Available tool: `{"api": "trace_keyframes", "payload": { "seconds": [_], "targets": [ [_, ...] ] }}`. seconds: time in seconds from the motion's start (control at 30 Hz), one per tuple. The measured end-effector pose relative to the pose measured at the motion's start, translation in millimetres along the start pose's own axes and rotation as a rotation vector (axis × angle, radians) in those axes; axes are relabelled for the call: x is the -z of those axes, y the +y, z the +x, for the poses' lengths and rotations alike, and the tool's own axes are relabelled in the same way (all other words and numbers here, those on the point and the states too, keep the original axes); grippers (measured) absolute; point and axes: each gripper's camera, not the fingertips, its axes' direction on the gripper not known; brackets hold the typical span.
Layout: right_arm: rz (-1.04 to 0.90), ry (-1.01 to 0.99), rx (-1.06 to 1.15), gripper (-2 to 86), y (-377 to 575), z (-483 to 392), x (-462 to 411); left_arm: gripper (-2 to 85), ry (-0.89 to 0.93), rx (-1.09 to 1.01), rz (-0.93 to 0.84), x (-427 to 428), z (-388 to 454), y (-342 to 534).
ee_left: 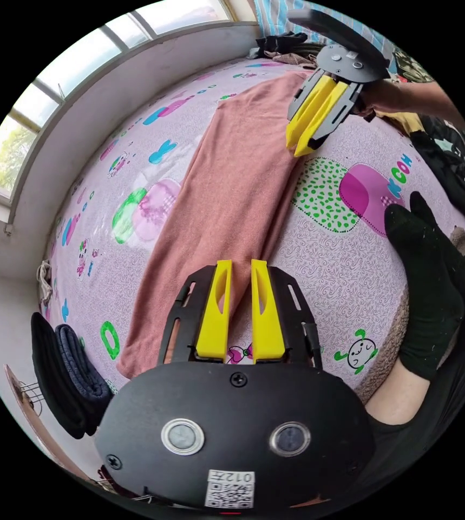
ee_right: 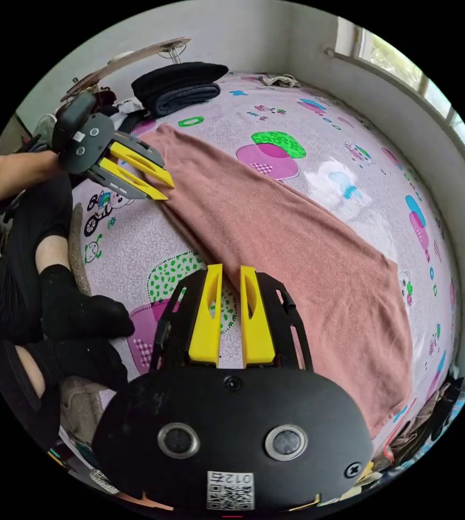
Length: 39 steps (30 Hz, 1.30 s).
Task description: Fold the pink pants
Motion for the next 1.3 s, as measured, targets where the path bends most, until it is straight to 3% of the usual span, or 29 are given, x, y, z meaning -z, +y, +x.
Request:
{"api": "trace_keyframes", "payload": {
  "seconds": [0.1,0.23,0.5,0.6,0.73,1.03,1.13,1.3],
  "targets": [
    [-0.081,0.041,0.092,6.7,8,-9,-20,2.1,-0.027,-0.052,-0.020,-3,9,-4],
    [-0.115,0.096,0.157,1.3,23,-9,-29,0.8,0.020,-0.078,-0.021,0,4,-4],
    [-0.079,-0.150,-0.025,2.2,44,46,-29,1.3,0.347,-0.006,-0.007,-7,-34,3],
    [-0.047,-0.150,-0.065,5.4,57,56,-32,2.1,0.248,0.019,0.054,6,-28,8],
    [-0.031,-0.048,0.054,6.4,74,39,-35,2.6,0.114,-0.027,0.143,26,0,15],
    [-0.149,0.104,0.200,1.0,84,54,-71,0.9,-0.056,-0.161,0.048,5,37,4],
    [-0.143,0.047,0.185,0.2,87,82,-64,0.4,0.012,-0.148,0.054,13,20,4],
    [-0.133,-0.220,0.006,0.9,94,156,-69,0.8,0.344,-0.075,0.038,10,-39,4]
  ]
}}
